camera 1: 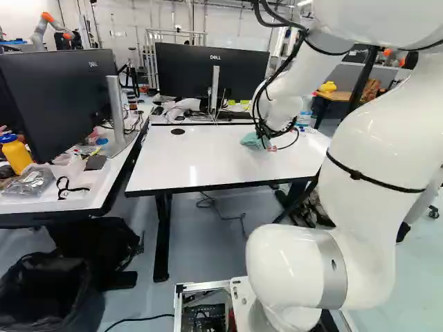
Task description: Clean the table with the green towel
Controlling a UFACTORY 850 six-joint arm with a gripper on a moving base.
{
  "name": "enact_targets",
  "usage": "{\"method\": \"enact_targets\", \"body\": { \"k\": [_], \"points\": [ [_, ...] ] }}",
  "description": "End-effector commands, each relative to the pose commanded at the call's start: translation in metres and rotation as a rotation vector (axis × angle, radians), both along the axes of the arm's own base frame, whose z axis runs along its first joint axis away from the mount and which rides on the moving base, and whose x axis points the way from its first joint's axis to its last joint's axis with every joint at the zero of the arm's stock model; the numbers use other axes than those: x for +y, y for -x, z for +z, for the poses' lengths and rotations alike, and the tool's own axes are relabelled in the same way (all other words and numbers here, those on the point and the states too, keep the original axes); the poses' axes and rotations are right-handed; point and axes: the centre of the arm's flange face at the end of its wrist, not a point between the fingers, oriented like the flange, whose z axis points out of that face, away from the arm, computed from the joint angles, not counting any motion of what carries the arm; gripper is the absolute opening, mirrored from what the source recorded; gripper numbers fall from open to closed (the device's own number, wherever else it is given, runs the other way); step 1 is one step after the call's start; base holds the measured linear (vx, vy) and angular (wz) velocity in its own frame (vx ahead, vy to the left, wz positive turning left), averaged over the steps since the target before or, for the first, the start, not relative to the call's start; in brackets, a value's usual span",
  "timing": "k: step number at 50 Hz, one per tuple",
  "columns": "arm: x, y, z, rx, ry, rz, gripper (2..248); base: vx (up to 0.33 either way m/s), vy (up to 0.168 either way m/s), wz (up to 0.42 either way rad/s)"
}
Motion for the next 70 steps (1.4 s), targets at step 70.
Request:
{"method": "enact_targets", "body": {
  "k": [70],
  "points": [
    [0.027,-0.116,0.022,-0.083,0.015,0.087,45,0.000,0.000,0.000]
  ]
}}
